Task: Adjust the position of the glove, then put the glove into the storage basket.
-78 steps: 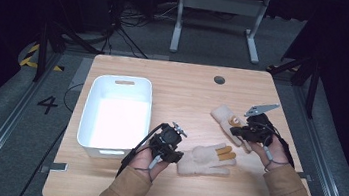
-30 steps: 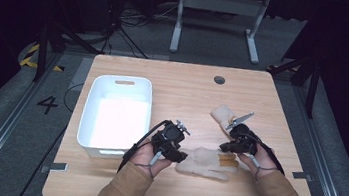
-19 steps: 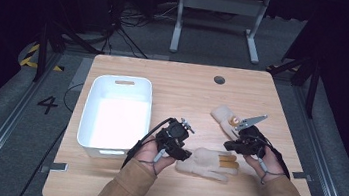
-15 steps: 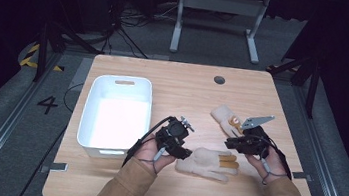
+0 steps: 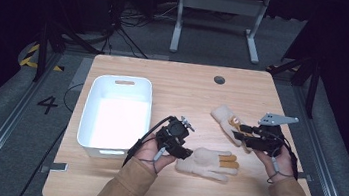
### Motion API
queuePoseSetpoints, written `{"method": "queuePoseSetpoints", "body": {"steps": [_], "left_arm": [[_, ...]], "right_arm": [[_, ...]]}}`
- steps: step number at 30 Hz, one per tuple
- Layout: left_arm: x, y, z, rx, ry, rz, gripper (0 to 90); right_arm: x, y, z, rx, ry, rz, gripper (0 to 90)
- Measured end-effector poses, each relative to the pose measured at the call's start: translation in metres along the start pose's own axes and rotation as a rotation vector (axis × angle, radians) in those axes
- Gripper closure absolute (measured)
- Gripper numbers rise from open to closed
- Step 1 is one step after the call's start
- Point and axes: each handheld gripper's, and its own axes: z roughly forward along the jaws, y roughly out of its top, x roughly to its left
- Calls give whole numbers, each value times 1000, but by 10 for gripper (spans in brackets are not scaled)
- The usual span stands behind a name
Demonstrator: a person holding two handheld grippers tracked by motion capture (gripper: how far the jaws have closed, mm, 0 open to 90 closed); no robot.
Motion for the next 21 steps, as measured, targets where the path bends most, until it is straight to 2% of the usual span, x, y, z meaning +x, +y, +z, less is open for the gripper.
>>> {"method": "queuePoseSetpoints", "body": {"steps": [7, 9, 14, 21], "left_arm": [[0, -1, -1, -6, 4, -1, 544], [0, -2, -1, -4, 6, -2, 543], [1, -4, -3, -9, 12, -12, 543], [2, -12, -5, -15, 32, -29, 542]], "right_arm": [[-7, -1, -8, -41, -60, 42, 560], [-11, -1, -8, -45, -90, 59, 549], [-15, -1, -6, -40, -121, 86, 548], [-21, 0, 0, -60, -224, 94, 507]]}}
